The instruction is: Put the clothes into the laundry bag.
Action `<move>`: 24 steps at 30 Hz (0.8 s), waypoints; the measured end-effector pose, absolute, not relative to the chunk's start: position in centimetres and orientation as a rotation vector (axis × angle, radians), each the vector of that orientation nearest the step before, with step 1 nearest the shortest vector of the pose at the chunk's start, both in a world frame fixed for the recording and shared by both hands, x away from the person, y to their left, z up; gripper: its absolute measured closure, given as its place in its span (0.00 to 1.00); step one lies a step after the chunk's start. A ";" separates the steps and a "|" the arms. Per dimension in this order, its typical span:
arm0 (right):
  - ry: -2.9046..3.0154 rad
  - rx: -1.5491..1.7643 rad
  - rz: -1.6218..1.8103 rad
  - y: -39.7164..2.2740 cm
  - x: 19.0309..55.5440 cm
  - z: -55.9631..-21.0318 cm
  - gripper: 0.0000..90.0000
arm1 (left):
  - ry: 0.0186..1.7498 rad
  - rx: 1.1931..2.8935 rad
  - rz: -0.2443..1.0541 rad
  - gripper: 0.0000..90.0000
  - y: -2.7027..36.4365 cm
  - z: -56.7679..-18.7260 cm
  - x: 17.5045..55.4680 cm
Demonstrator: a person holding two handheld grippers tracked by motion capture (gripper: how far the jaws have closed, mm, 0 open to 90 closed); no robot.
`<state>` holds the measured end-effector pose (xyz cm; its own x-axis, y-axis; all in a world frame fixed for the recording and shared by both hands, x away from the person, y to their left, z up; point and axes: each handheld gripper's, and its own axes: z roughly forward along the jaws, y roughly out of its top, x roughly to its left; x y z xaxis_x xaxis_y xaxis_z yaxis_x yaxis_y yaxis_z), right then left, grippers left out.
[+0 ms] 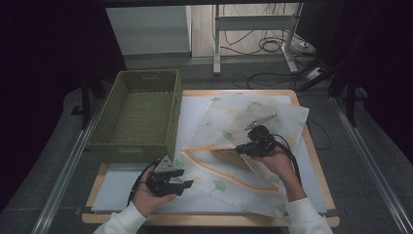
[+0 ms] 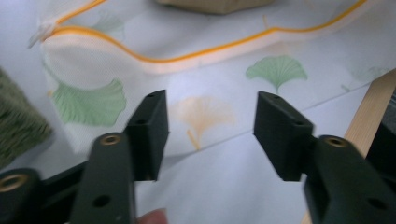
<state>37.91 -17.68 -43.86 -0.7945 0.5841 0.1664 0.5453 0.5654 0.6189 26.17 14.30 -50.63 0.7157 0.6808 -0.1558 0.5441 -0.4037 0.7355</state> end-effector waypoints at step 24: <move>2.787 0.956 0.927 -16.9 36.2 -46.1 0.95 | 0.943 2.144 0.214 0.41 15.6 -51.6 25.3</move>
